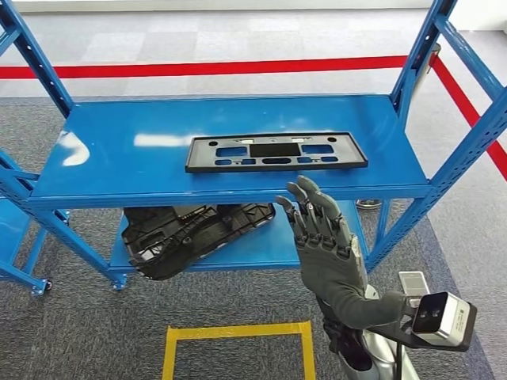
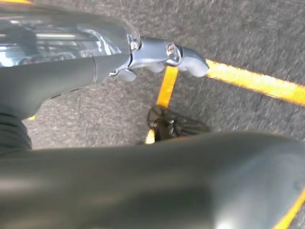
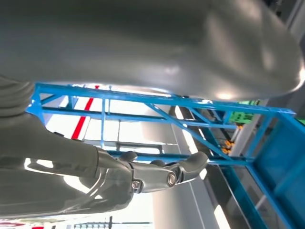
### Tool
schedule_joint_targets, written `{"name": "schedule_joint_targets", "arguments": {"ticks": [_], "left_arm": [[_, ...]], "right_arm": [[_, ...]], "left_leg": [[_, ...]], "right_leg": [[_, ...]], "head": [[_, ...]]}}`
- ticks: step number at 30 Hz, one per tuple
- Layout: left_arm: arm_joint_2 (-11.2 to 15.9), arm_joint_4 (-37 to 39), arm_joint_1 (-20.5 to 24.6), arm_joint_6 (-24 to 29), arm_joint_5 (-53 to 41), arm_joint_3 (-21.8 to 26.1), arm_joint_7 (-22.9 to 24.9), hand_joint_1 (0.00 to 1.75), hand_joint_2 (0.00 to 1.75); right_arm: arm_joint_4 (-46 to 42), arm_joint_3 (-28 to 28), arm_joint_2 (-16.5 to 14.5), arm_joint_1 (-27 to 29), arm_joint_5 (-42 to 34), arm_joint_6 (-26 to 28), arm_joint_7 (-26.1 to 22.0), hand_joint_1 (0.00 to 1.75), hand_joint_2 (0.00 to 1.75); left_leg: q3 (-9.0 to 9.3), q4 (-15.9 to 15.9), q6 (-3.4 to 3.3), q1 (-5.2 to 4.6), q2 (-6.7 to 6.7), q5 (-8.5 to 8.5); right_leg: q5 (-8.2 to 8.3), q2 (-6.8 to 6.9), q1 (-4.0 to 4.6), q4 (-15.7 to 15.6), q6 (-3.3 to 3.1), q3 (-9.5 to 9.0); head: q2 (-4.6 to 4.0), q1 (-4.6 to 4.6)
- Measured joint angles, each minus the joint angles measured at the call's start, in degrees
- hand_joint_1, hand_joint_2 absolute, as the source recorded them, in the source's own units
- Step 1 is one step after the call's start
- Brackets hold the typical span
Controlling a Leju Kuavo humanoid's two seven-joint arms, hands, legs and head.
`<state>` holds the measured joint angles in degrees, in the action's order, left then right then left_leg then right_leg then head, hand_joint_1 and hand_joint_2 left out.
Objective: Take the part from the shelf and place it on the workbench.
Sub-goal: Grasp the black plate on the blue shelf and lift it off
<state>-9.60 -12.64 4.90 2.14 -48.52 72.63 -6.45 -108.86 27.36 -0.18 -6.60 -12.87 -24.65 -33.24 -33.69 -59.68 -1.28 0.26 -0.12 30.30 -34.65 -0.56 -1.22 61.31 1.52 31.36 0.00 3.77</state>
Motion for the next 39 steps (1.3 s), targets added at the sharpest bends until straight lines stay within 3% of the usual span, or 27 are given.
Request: {"name": "schedule_joint_targets", "arguments": {"ticks": [1, 3, 4, 5, 6, 7, 9, 10, 12, 15, 16, 18, 20, 21, 22, 24, 25, 29, 31, 34, 35, 36, 37, 39], "left_arm": [[-0.01, -0.01, 0.03, 0.04, -0.06, 0.0, 0.04, 0.0, 0.0], [-0.05, 0.0, 0.09, 0.05, -0.14, 0.0, 0.14, 0.0, 0.0], [-0.08, 0.01, 0.07, 0.04, -0.15, 0.0, 0.19, 0.0, 0.0], [-0.1, 0.01, 0.04, 0.03, -0.15, 0.0, 0.22, 0.0, 0.0], [-0.11, 0.01, 0.01, -0.01, -0.15, 0.0, 0.24, 0.0, 0.0], [-0.13, 0.01, -0.01, -0.07, -0.15, 0.0, 0.24, 0.0, 0.0], [-0.16, 0.01, 0.02, -0.16, -0.19, 0.0, 0.27, 0.0, 0.0], [-0.18, 0.01, 0.07, -0.14, -0.22, 0.0, 0.33, 0.0, 0.0], [-0.21, 0.01, 0.16, -0.04, -0.36, 0.0, 0.52, 0.0, 0.0], [-0.29, 0.01, 0.35, 0.01, -0.91, -0.08, 0.61, 0.0, 0.0], [-0.3, 0.01, 0.39, 0.01, -1.14, -0.12, 0.61, 0.0, 0.0], [-0.32, 0.02, 0.3, 0.01, -1.41, -0.17, 0.62, 0.0, 0.0], [-0.33, 0.03, 0.08, 0.01, -1.59, -0.2, 0.62, 0.0, 0.0], [-0.33, 0.03, 0.03, 0.01, -1.71, -0.24, 0.58, 0.0, 0.0], [-0.32, 0.03, 0.02, -0.02, -1.81, -0.27, 0.49, 0.0, 0.0], [-0.26, 0.03, 0.11, -0.15, -1.94, -0.33, 0.14, 0.0, 0.0], [-0.21, 0.03, 0.17, -0.22, -1.92, -0.34, -0.1, 0.0, 0.0], [-0.05, 0.03, 0.34, -0.19, -1.63, -0.34, -0.81, 0.0, 0.0], [0.05, 0.02, 0.34, -0.19, -1.41, -0.33, -1.05, 0.0, 0.0], [0.13, 0.03, 0.41, -0.21, -1.39, -0.33, -1.04, 0.0, 0.0], [0.13, 0.03, 0.38, -0.21, -1.43, -0.33, -0.91, 0.0, 0.0], [0.13, 0.03, 0.35, -0.2, -1.53, -0.34, -0.77, 0.0, 0.0], [0.12, 0.04, 0.32, -0.17, -1.69, -0.37, -0.61, 0.0, 0.0], [0.11, 0.05, 0.29, -0.11, -2.09, -0.46, -0.38, 0.0, 0.0]], "right_arm": [[0.05, -0.07, 0.1, 0.05, -0.1, 0.0, 0.01, 0.0, 0.0], [0.26, -0.27, 0.38, 0.35, -0.25, 0.0, 0.02, 0.0, 0.0], [0.4, -0.39, 0.52, 0.56, -0.29, 0.0, 0.04, 0.0, 0.0], [0.52, -0.52, 0.64, 0.75, -0.32, 0.0, 0.05, 0.0, 0.0], [0.6, -0.64, 0.73, 0.87, -0.33, 0.0, 0.06, 0.0, 0.0], [0.64, -0.78, 0.79, 0.94, -0.33, 0.0, 0.07, 0.0, 0.0], [0.64, -1.09, 0.93, 1.03, -0.31, 0.0, 0.07, 0.0, 0.0], [0.62, -1.24, 0.99, 1.1, -0.27, 0.0, 0.07, 0.0, 0.0], [0.47, -1.44, 1.08, 1.35, -0.13, 0.0, 0.01, 0.0, 0.0], [-0.28, -1.57, 1.15, 1.84, 0.52, 0.1, -0.33, 0.0, 0.0], [-0.65, -1.66, 1.2, 2.05, 0.81, 0.24, -0.45, 0.0, 0.0], [-1.27, -1.98, 1.39, 2.66, 1.28, 0.62, -0.62, 0.0, 0.0], [-1.66, -2.46, 1.73, 3.43, 1.66, 0.86, -0.73, 0.0, 0.0], [-1.9, -2.74, 1.92, 3.83, 1.9, 0.98, -0.86, 0.0, 0.0], [-2.19, -3.01, 2.08, 4.2, 2.19, 1.1, -1.03, 0.0, 0.0], [-2.78, -3.57, 2.3, 4.67, 2.78, 1.36, -1.44, 0.0, 0.0], [-2.93, -3.85, 2.36, 4.75, 2.98, 1.44, -1.59, 0.0, 0.0], [-3.37, -4.83, 2.57, 5.03, 3.14, 1.11, -1.81, 0.0, 0.0], [-3.51, -5.29, 2.79, 5.03, 3.14, 0.72, -1.86, 0.0, 0.0], [-3.43, -5.84, 3.32, 5.36, 3.11, 0.55, -1.86, 0.0, 0.0], [-3.35, -6.0, 3.5, 5.56, 3.1, 0.55, -1.86, 0.0, 0.0], [-3.29, -6.18, 3.64, 5.76, 3.09, 0.55, -1.89, 0.0, 0.0], [-3.25, -6.4, 3.74, 5.92, 3.1, 0.55, -1.97, 0.0, 0.0], [-3.23, -6.84, 3.88, 6.26, 3.27, 0.55, -2.3, 0.0, 0.0]], "left_leg": [[0.48, 0.43, -0.28, 0.19, -0.06, -0.03], [1.04, 0.63, -0.68, 0.2, -0.15, 0.23], [1.27, 0.62, -0.77, 0.19, -0.17, 0.44], [1.54, 0.61, -0.76, 0.19, -0.17, 0.67], [1.89, 0.61, -0.67, 0.21, -0.15, 0.95], [2.34, 0.6, -0.52, 0.23, -0.13, 1.27], [3.22, 0.51, -0.01, 0.15, -0.11, 2.02], [3.48, 0.49, 0.31, 0.06, -0.11, 2.3], [3.7, 0.61, 0.82, -0.09, -0.12, 2.58], [3.61, -0.22, 1.52, -0.01, -0.12, 3.56], [2.73, -2.18, 1.81, 0.06, -0.11, 4.66], [-0.89, -8.97, 2.28, 0.26, -0.11, 7.45], [-4.29, -14.11, 2.47, 0.38, -0.11, 8.11], [-4.77, -13.97, 2.43, 0.39, -0.11, 6.9], [-4.23, -11.8, 2.28, 0.37, -0.1, 4.81], [-1.83, -5.26, 1.7, 0.18, -0.06, 0.66], [-0.77, -2.72, 1.37, 0.01, -0.01, -0.25], [0.37, -0.08, 0.59, -0.26, 0.06, 0.28], [1.14, 0.76, 0.02, 0.07, 0.0, 0.17], [2.03, 1.12, -0.56, 0.23, -0.11, 0.56], [2.27, 1.11, -0.59, 0.23, -0.11, 0.79], [2.57, 1.1, -0.53, 0.25, -0.1, 1.06], [2.99, 1.09, -0.39, 0.3, -0.08, 1.39], [4.02, 1.05, 0.09, 0.31, -0.04, 2.22]], "right_leg": [[-1.14, 0.03, 0.05, 2.15, 0.14, 0.92], [-3.96, 0.07, 0.06, 9.22, 0.31, 4.8], [-4.7, 0.08, 0.05, 12.34, 0.43, 6.8], [-4.37, 0.1, 0.05, 13.8, 0.52, 8.03], [-2.91, 0.14, 0.05, 13.09, 0.6, 8.21], [-0.57, 0.23, 0.04, 10.24, 0.63, 7.3], [3.32, 0.49, 0.15, 3.04, 0.43, 4.37], [4.17, 0.55, 0.24, 0.65, 0.17, 3.35], [4.0, 0.44, 0.48, -0.58, -0.46, 2.84], [3.78, 0.42, 0.14, -0.85, -1.43, 2.53], [3.68, 0.49, -0.04, -0.96, -1.72, 2.33], [3.37, 0.62, -0.11, -0.99, -2.16, 2.03], [2.99, 0.53, -0.08, -0.98, -2.31, 1.68], [2.73, 0.43, -0.08, -0.98, -2.27, 1.36], [2.45, 0.35, -0.08, -0.98, -2.17, 0.94], [1.85, 0.27, -0.04, -1.02, -1.88, 0.07], [1.62, 0.21, -0.01, -1.03, -1.66, -0.15], [1.29, 0.23, -0.06, -1.41, -0.41, -0.37], [0.06, 0.32, 0.0, 0.49, 0.01, 0.18], [-3.86, 0.34, 0.01, 10.29, 0.24, 5.53], [-4.17, 0.35, 0.01, 12.75, 0.33, 7.25], [-3.37, 0.36, 0.01, 13.34, 0.42, 8.09], [-1.45, 0.38, 0.0, 11.67, 0.51, 7.82], [3.05, 0.5, 0.06, 4.76, 0.53, 5.2]], "head": [[0.0, -0.01], [0.0, -0.02], [0.0, -0.02], [0.0, -0.02], [0.0, -0.02], [0.0, -0.01], [0.0, -0.02], [0.0, -0.01], [0.0, -0.01], [0.0, 0.02], [0.0, 0.02], [0.0, 0.03], [0.0, 0.03], [0.0, 0.03], [0.0, 0.03], [0.0, 0.03], [0.0, 0.04], [0.0, 0.02], [0.0, 0.0], [0.0, -0.01], [0.0, -0.01], [0.0, -0.01], [0.0, -0.01], [0.0, -0.01]]}}
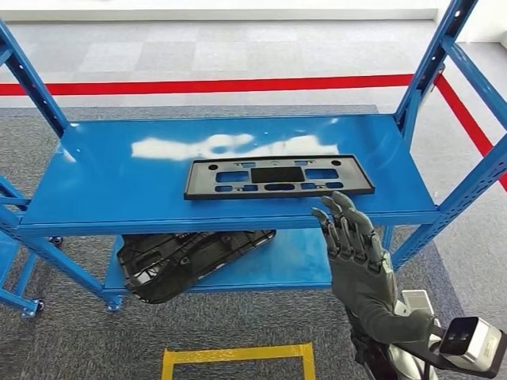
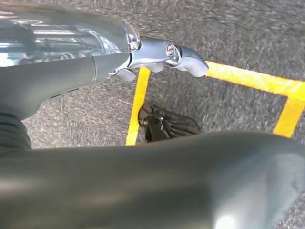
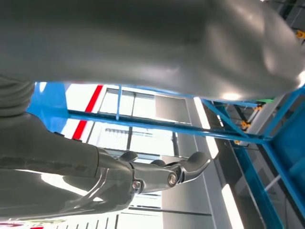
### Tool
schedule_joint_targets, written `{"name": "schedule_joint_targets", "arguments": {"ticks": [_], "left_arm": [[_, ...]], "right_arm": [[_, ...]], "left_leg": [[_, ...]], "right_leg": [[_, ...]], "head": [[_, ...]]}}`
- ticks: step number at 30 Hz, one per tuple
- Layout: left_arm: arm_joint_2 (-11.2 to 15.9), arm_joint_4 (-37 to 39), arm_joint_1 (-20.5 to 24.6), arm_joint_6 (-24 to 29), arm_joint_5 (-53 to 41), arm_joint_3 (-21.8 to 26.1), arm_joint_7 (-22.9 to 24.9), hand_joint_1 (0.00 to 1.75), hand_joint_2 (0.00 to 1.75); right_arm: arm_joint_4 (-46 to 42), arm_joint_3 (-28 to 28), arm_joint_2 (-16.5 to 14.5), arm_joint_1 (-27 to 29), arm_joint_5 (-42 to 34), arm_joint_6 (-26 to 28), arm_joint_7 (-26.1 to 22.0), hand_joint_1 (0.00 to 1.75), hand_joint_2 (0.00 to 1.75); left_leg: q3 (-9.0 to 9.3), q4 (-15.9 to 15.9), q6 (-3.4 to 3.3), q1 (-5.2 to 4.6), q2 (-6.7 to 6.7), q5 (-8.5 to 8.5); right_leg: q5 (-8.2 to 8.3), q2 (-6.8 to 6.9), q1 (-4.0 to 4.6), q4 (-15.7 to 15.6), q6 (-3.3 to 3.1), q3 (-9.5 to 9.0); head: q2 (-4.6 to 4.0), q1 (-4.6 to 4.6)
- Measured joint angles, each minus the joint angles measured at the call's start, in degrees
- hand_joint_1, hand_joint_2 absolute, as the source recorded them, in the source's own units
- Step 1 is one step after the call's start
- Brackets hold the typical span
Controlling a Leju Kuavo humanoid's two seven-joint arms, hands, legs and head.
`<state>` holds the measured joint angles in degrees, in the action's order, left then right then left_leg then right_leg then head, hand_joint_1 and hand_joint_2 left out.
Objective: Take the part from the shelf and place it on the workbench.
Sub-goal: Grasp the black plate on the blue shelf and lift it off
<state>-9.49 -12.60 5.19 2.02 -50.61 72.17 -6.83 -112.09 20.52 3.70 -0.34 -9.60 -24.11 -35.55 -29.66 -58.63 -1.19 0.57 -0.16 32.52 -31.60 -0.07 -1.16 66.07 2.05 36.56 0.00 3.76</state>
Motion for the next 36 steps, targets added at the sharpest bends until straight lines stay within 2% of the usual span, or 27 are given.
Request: {"name": "schedule_joint_targets", "arguments": {"ticks": [1, 2, 5, 7, 8, 10, 11, 12, 13, 15, 16, 17, 18, 19, 23, 29, 36], "left_arm": [[0.0, 0.01, 0.04, 0.01, -0.21, -0.07, 0.08, 0.0, 0.0], [0.0, 0.01, 0.08, 0.0, -0.39, -0.15, 0.14, 0.0, 0.0], [0.03, 0.01, 0.21, -0.02, -1.11, -0.61, -0.02, 0.0, 0.0], [0.08, 0.01, 0.35, 1.43, -1.58, -1.05, -0.44, 0.0, 0.0], [0.1, 0.01, 0.42, 2.56, -1.55, -1.21, -0.64, 0.0, 0.0], [0.07, 0.01, 0.43, 3.62, -0.83, -1.3, -1.13, 0.0, 0.0], [0.02, 0.01, 0.4, 3.35, -0.45, -1.26, -1.64, 0.0, 0.0], [-0.1, 0.01, 0.36, 3.08, -0.36, -1.25, -2.34, 0.0, 0.0], [-0.29, 0.02, 0.38, 3.26, -0.56, -1.29, -3.07, 0.0, 0.0], [-0.77, 0.03, 0.49, 4.43, -1.11, -1.43, -3.95, 0.0, 0.0], [-1.03, 0.05, 0.54, 5.12, -1.28, -1.49, -4.07, 0.0, 0.0], [-1.24, 0.08, 0.56, 5.8, -1.39, -1.53, -4.07, 0.0, 0.0], [-1.41, 0.1, 0.57, 6.43, -1.54, -1.56, -4.03, 0.0, 0.0], [-1.56, 0.13, 0.59, 6.89, -1.69, -1.59, -3.92, 0.0, 0.0], [-1.65, 0.16, 0.49, 6.9, -1.89, -1.65, -3.69, 0.0, 0.0], [-1.54, 0.18, 0.6, 6.37, -2.41, -2.22, -3.81, 0.0, 0.0], [-1.15, 0.18, 0.66, 6.08, -2.97, -2.74, -3.5, 0.0, 0.0]], "right_arm": [[-0.05, -0.2, 0.03, 0.2, 0.14, 0.01, -0.2, 0.0, 0.0], [-0.12, -0.35, 0.05, 0.45, 0.32, 0.02, -0.36, 0.0, 0.0], [-0.45, -0.85, 0.05, 1.37, 1.11, 0.38, -0.61, 0.0, 0.0], [-0.94, -1.2, 0.02, 2.0, 2.01, 0.99, -0.72, 0.0, 0.0], [-1.19, -1.31, -0.01, 2.28, 2.43, 1.39, -0.77, 0.0, 0.0], [-1.46, -1.43, -0.07, 2.81, 2.76, 2.17, -0.63, 0.0, 0.0], [-1.49, -1.45, -0.08, 3.03, 2.62, 2.44, -0.24, 0.0, 0.0], [-1.5, -1.45, -0.1, 3.17, 2.36, 2.71, 0.35, 0.0, 0.0], [-1.5, -1.45, -0.12, 3.2, 2.04, 2.98, 1.09, 0.0, 0.0], [-1.49, -1.44, -0.15, 2.91, 1.63, 3.45, 2.3, 0.0, 0.0], [-1.47, -1.44, -0.16, 2.7, 1.52, 3.55, 2.67, 0.0, 0.0], [-1.45, -1.43, -0.14, 2.51, 1.45, 3.58, 2.86, 0.0, 0.0], [-1.44, -1.42, -0.13, 2.37, 1.35, 3.57, 2.99, 0.0, 0.0], [-1.43, -1.39, -0.1, 2.25, 1.21, 3.54, 3.06, 0.0, 0.0], [-1.33, -1.26, -0.01, 1.67, 0.73, 3.39, 3.18, 0.0, 0.0], [-0.68, -1.14, -0.01, 1.2, 0.33, 3.42, 3.33, 0.0, 0.0], [0.07, -1.09, 0.04, 1.84, 0.39, 3.96, 4.0, 0.0, 0.0]], "left_leg": [[0.37, -0.08, 0.31, -0.07, 0.01, 0.41], [0.59, -0.1, 0.59, -0.16, 0.02, 0.71], [0.87, 0.11, 1.17, -0.2, -0.01, 1.13], [0.18, -1.7, 1.68, -0.12, -0.01, 2.36], [-1.1, -4.3, 1.95, -0.06, -0.01, 3.66], [-5.39, -12.0, 2.27, 0.03, 0.0, 6.55], [-7.39, -15.07, 2.29, 0.02, 0.0, 7.07], [-8.61, -16.36, 2.19, -0.01, 0.0, 6.5], [-8.77, -15.39, 1.94, -0.07, 0.0, 4.74], [-6.75, -8.92, 1.04, -0.41, 0.05, -0.31], [-5.67, -5.86, 0.54, -0.66, 0.08, -2.1], [-4.93, -3.79, 0.11, -0.93, 0.11, -2.95], [-4.59, -2.77, -0.18, -1.15, 0.13, -2.94], [-4.48, -2.2, -0.18, -1.19, 0.14, -2.75], [-4.25, -1.29, 0.78, -1.05, 0.25, -2.35], [-4.09, -1.3, 0.37, -1.11, 0.26, -2.08], [-4.0, -1.32, 0.29, -1.13, 0.26, -2.04]], "right_leg": [[1.2, 0.02, 0.07, -2.95, -0.2, -1.26], [1.57, 0.02, 0.16, -4.66, -0.49, -1.99], [0.95, -0.12, 0.24, -5.35, -1.57, -2.3], [0.7, -0.02, 0.02, -5.5, -2.24, -2.58], [0.55, 0.07, -0.08, -5.55, -2.54, -2.77], [0.14, 0.15, -0.01, -5.55, -2.94, -3.07], [-0.09, 0.11, 0.04, -5.55, -3.01, -3.28], [-0.34, 0.04, 0.1, -5.55, -3.01, -3.6], [-0.65, -0.03, 0.15, -5.55, -2.98, -4.04], [-1.32, -0.12, 0.2, -5.6, -2.84, -5.1], [-1.61, -0.17, 0.25, -5.61, -2.69, -5.47], [-1.77, -0.21, 0.23, -5.64, -2.46, -5.61], [-1.85, -0.23, 0.19, -5.7, -2.24, -5.57], [-1.92, -0.23, 0.26, -5.67, -2.04, -5.48], [-1.89, -0.03, 0.35, -6.29, -1.99, -5.73], [-1.84, -0.03, 0.34, -6.91, -1.83, -6.19], [-1.82, -0.03, 0.33, -6.95, -1.69, -6.22]], "head": [[0.0, 0.0], [0.0, -0.01], [0.0, -0.04], [0.0, -0.03], [0.0, -0.02], [0.0, -0.02], [0.0, -0.02], [0.0, -0.02], [0.0, -0.03], [0.0, -0.03], [0.0, -0.02], [0.0, -0.01], [0.0, 0.01], [0.0, 0.01], [0.0, -0.05], [0.0, -0.05], [0.0, -0.05]]}}
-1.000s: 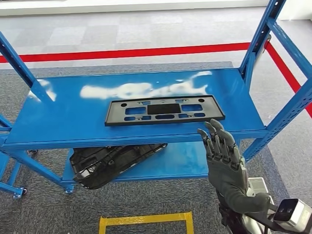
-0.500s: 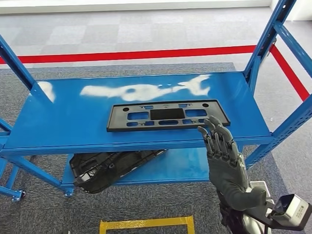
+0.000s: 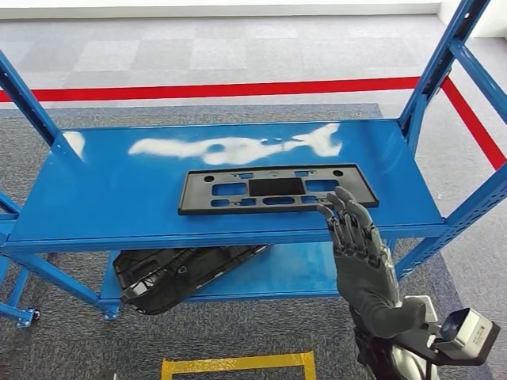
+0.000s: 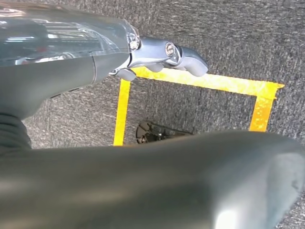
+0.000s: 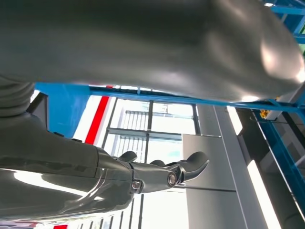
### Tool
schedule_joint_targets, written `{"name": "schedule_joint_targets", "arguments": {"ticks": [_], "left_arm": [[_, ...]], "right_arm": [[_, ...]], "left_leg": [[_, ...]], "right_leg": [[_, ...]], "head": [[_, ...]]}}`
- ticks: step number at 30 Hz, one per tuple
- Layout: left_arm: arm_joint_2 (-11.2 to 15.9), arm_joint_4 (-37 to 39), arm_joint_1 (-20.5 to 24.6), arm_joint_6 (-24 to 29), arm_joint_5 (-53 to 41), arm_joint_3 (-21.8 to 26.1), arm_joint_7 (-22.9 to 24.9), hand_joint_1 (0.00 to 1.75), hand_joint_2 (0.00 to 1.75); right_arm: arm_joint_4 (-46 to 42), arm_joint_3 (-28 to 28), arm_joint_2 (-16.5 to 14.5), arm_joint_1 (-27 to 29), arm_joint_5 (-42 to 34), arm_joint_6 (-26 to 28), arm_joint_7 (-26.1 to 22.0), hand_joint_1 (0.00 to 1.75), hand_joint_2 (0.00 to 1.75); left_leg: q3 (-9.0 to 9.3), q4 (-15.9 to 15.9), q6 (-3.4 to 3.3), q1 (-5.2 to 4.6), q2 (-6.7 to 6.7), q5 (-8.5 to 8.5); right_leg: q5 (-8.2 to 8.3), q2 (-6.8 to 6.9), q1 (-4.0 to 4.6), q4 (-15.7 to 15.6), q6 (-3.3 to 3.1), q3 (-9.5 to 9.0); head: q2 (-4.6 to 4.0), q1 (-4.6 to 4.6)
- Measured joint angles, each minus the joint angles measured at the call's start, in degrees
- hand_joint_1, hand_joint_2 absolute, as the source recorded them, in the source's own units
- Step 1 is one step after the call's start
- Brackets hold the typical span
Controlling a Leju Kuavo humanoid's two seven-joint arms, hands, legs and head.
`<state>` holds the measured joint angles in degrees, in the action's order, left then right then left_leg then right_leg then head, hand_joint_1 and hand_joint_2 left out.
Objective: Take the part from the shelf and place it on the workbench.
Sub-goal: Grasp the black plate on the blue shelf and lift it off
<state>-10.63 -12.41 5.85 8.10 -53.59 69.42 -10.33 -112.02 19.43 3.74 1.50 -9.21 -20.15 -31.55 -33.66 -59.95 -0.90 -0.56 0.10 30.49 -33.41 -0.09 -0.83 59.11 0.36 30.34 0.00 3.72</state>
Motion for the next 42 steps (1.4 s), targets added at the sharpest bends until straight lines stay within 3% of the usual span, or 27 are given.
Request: {"name": "schedule_joint_targets", "arguments": {"ticks": [13, 18, 21, 25, 27, 34, 38, 42], "left_arm": [[0.79, 0.0, -0.21, 0.29, 0.46, -0.12, 0.24, 0.0, 0.0], [0.8, 0.0, -0.29, 0.25, 0.78, -0.11, 0.36, 0.0, 0.0], [0.76, 0.0, -0.34, 0.09, 0.83, -0.1, -0.06, 0.0, 0.0], [0.43, 0.0, -0.41, 0.09, -0.37, -0.19, 0.38, 0.0, 0.0], [0.19, 0.01, -0.39, 0.05, -1.23, -0.39, 0.63, 0.0, 0.0], [-0.48, 0.07, -0.37, -0.31, -3.61, -1.88, 1.57, 0.0, 0.0], [-0.68, 0.09, -0.37, -0.8, -4.4, -2.78, 1.7, 0.0, 0.0], [-0.79, 0.09, -0.32, -0.92, -5.02, -3.35, 1.81, 0.0, 0.0]], "right_arm": [[3.78, 2.0, 3.7, 0.89, 0.51, 2.92, 6.78, 0.0, 0.0], [6.68, 2.75, 6.05, -0.09, 5.13, 7.27, 11.48, 0.0, 0.0], [8.83, 4.02, 7.29, -2.24, 14.33, 14.31, 13.7, 0.0, 0.0], [13.0, 7.71, 8.12, -7.39, 40.46, 30.67, 19.92, 0.0, 0.0], [15.95, 9.99, 7.98, -10.4, 51.22, 35.87, 23.55, 0.0, 0.0], [27.55, 16.72, 5.45, -19.15, 70.57, 42.06, 30.63, 0.0, 0.0], [33.58, 19.21, 3.27, -22.73, 73.69, 42.16, 31.98, 0.0, 1.75], [38.69, 20.84, 1.5, -25.26, 75.0, 41.7, 32.71, 0.0, 1.75]], "left_leg": [[0.1, 0.02, 0.07, 0.31, 0.0, 0.03], [0.1, 0.03, 0.07, 0.3, 0.0, 0.03], [0.13, 0.02, 0.07, 0.29, 0.0, 0.03], [0.23, 0.02, 0.07, 0.29, -0.01, 0.03], [0.28, 0.02, 0.07, 0.29, -0.01, 0.03], [0.31, 0.02, 0.08, 0.32, -0.01, 0.02], [0.31, 0.02, 0.08, 0.36, -0.01, 0.02], [0.31, 0.03, 0.08, 0.37, -0.01, 0.02]], "right_leg": [[-0.03, -0.01, 0.24, 0.0, 0.02, -0.08], [-0.03, -0.01, 0.25, 0.0, 0.02, -0.1], [-0.03, -0.03, 0.25, 0.0, 0.02, -0.13], [-0.02, -0.08, 0.25, 0.0, 0.03, -0.2], [-0.02, -0.09, 0.25, 0.0, 0.03, -0.24], [-0.03, -0.07, 0.26, 0.01, 0.02, -0.28], [-0.03, -0.06, 0.28, 0.02, 0.02, -0.28], [-0.03, -0.06, 0.28, 0.02, 0.02, -0.28]], "head": [[0.0, 0.0], [0.0, 0.0], [0.0, 0.0], [0.0, 0.0], [0.0, 0.0], [0.0, 0.0], [0.0, 0.0], [0.0, 0.0]]}}
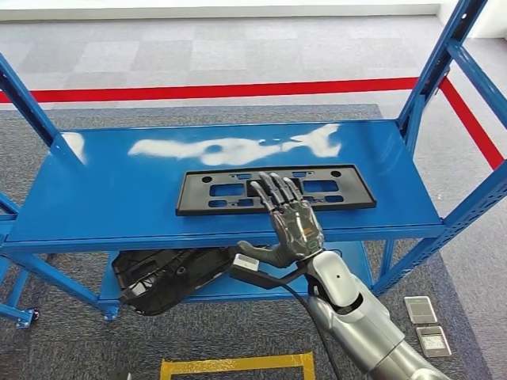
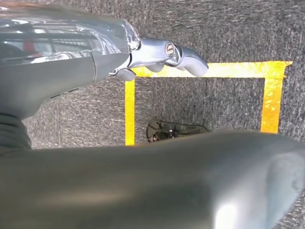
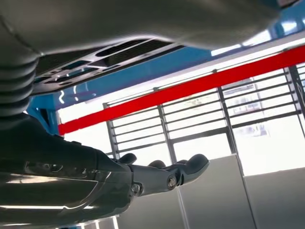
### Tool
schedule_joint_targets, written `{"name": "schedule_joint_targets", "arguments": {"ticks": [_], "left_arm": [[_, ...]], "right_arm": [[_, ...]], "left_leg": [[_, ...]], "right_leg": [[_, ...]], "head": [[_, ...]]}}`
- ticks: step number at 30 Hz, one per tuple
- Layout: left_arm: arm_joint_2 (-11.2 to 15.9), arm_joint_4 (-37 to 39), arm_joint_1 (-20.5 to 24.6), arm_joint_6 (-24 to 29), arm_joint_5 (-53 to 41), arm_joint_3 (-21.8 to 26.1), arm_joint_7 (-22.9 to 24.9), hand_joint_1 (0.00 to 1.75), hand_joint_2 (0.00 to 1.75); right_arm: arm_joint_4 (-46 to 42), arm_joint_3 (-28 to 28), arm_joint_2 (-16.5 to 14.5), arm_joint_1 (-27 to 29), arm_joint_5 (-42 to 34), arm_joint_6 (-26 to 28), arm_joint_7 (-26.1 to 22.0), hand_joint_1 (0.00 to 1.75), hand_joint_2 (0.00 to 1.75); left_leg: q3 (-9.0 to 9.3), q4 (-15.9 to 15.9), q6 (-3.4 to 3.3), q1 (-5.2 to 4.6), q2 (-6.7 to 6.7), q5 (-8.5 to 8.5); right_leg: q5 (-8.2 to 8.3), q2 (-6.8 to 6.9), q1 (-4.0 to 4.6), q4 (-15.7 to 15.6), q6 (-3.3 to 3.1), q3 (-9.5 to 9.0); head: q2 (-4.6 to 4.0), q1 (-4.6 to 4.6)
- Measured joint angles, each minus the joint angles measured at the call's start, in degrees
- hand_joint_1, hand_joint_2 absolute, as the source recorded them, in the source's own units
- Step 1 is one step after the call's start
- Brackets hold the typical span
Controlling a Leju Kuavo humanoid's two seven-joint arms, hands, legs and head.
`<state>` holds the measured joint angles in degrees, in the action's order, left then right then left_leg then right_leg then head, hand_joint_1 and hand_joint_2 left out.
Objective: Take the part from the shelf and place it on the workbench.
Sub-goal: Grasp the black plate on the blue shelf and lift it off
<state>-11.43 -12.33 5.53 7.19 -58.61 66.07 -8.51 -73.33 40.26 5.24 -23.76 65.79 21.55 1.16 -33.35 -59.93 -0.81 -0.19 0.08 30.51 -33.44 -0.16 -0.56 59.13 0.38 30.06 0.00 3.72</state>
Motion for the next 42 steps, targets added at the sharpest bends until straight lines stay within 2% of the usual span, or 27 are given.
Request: {"name": "schedule_joint_targets", "arguments": {"ticks": [10, 20, 31, 42], "left_arm": [[-0.03, 0.0, 0.18, 0.01, -0.81, -1.13, 0.36, 0.0, 0.0], [-0.03, 0.0, 0.48, 0.63, -1.94, -2.01, 0.44, 0.0, 0.0], [-0.03, 0.0, 0.73, 1.03, -3.05, -3.09, 0.76, 0.0, 0.0], [-0.01, 0.0, 1.1, 1.28, -3.23, -3.7, 0.54, 0.0, 0.0]], "right_arm": [[10.26, 2.27, -2.4, -3.94, 3.01, -0.12, 1.44, 0.0, 1.75], [19.28, 2.82, -4.29, -7.77, 9.86, 5.31, 5.85, 0.0, 1.75], [27.05, -0.42, -5.78, -11.64, 12.47, 8.45, 6.77, 0.0, 1.75], [34.34, -3.61, -5.97, -12.88, 12.39, 10.12, 6.78, 0.0, 1.75]], "left_leg": [[0.0, 0.0, 0.0, -0.02, 0.0, 0.0], [0.01, 0.0, 0.0, -0.01, 0.0, 0.0], [0.01, 0.0, 0.0, -0.01, 0.0, 0.0], [0.01, 0.0, 0.0, -0.01, 0.0, 0.0]], "right_leg": [[0.0, 0.01, -0.01, 0.0, 0.0, 0.0], [0.0, 0.0, 0.0, 0.0, 0.0, 0.01], [0.0, 0.0, -0.01, 0.0, 0.0, 0.0], [0.0, 0.01, -0.01, 0.0, 0.0, 0.01]], "head": [[0.0, 0.0], [0.0, 0.0], [0.0, 0.0], [0.0, 0.0]]}}
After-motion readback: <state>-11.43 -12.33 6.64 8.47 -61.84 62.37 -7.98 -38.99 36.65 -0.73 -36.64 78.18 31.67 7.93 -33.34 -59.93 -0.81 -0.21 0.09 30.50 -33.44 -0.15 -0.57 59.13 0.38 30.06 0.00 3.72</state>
